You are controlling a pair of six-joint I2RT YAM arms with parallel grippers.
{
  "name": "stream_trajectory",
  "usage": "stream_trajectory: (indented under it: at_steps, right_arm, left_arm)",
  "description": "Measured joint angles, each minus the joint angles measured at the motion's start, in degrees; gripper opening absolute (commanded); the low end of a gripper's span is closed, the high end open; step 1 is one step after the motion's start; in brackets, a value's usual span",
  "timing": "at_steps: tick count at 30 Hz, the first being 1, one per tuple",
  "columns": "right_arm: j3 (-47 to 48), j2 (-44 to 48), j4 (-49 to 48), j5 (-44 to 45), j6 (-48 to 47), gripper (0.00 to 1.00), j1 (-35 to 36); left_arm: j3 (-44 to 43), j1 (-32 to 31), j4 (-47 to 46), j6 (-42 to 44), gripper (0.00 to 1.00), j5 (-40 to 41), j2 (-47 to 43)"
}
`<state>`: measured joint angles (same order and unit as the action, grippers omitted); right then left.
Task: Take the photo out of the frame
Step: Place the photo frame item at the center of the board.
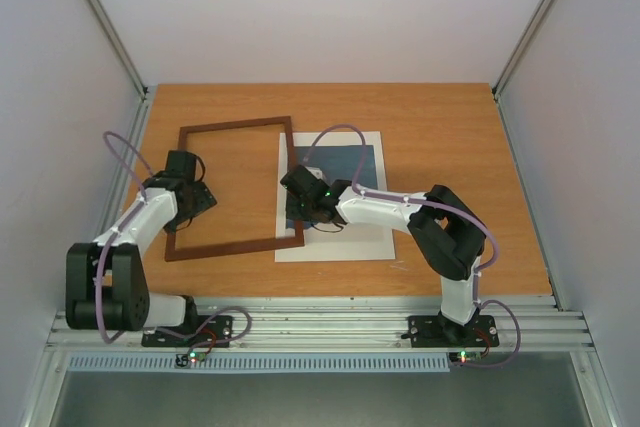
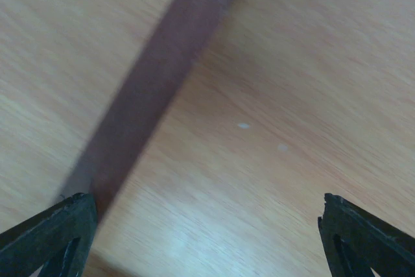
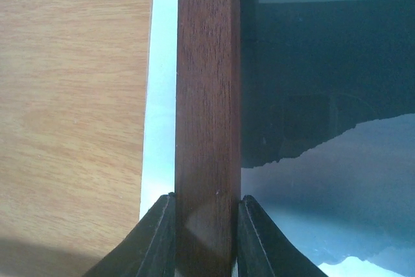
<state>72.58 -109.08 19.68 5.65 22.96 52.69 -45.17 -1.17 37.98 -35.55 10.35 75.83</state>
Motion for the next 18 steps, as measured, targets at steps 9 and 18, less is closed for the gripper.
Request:
stream_trajectory:
  at_steps: [9,18]
  right_arm:
    - [0.07,0.00,-0.42,-1.75,-2.27,0.01,0.00]
    - [2.60,-0.85,0.11,-2.86,-3.58,0.01,0.00]
  left_arm:
    - [-4.42,7.61,0.26,1.81,0.92,5.99,9.09]
    - [-8.68,12.11,-0.55,5.29,0.60,3.85,18.49]
